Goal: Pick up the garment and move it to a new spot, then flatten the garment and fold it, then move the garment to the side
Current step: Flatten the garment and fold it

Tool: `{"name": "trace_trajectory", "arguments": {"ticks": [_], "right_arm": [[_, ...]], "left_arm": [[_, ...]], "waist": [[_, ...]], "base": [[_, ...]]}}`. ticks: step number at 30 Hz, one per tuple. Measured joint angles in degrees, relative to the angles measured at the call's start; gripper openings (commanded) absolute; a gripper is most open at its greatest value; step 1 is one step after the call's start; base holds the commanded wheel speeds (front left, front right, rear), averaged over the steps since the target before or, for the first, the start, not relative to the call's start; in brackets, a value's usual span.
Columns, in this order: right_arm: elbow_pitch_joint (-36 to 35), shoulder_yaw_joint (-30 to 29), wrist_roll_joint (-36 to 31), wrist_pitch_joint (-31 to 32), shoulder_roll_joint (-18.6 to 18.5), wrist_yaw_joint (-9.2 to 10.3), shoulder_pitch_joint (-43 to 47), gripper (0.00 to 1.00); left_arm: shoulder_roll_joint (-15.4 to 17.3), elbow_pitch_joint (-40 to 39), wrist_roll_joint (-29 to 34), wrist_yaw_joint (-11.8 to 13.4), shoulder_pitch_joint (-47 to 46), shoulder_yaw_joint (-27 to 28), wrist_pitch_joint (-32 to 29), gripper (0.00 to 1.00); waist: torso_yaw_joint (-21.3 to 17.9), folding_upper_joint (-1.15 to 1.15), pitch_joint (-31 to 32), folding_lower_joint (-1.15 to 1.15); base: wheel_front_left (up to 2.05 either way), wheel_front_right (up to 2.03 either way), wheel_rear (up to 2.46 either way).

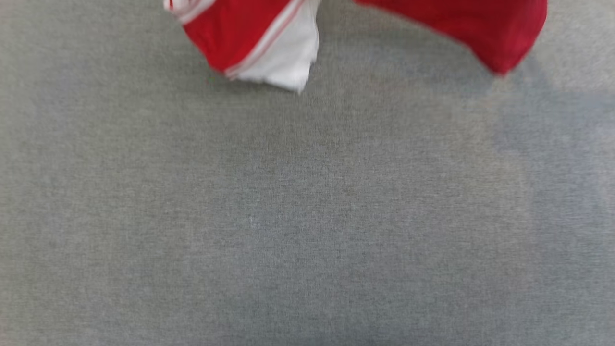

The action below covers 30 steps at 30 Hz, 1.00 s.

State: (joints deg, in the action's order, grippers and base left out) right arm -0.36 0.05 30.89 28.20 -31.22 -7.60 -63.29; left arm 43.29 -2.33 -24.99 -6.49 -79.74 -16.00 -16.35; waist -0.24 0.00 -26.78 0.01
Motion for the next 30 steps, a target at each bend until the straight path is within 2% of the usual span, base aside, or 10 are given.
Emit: {"name": "trace_trajectory", "arguments": {"ticks": [4,9,15,22,30], "right_arm": [[7.82,3.24,-3.28,-3.87,0.43,-0.01,-10.22,0.0],[18.91,5.73,-7.76,-10.09,2.76,-0.01,-20.76,0.0],[29.39,6.59,-12.22,-18.81,6.26,-0.02,-27.73,0.0],[36.76,9.91,-12.95,-27.52,8.4,0.0,-28.32,0.0],[39.96,16.85,-9.73,-34.6,10.07,0.04,-19.26,0.0]], "left_arm": [[-1.33,9.31,3.39,-0.86,-11.88,-4.39,3.0,0.0],[-5.42,22.57,6.78,-1.18,-25.21,-8.56,9.11,0.0],[-8.79,35.76,10.33,-1.33,-34.19,-10.95,19.73,0.0],[-11.88,45.45,9.78,-1.31,-32.22,-15.12,28.85,0.0],[-16.12,44.56,5.21,-1.29,-15.06,-16.47,30.97,0.0]], "waist": [[0.04,0.0,-4.56,0.0],[-0.04,0.0,-9.6,0.01],[-0.22,0.0,-13.83,0.01],[0.7,0.0,-15.31,0.01],[1.76,0.0,-12.64,0.0]], "base": [[0.0,0.0,0.0],[0.0,0.0,0.0],[0.0,0.0,0.0],[0.0,0.0,0.0],[0.0,0.0,0.0]]}}
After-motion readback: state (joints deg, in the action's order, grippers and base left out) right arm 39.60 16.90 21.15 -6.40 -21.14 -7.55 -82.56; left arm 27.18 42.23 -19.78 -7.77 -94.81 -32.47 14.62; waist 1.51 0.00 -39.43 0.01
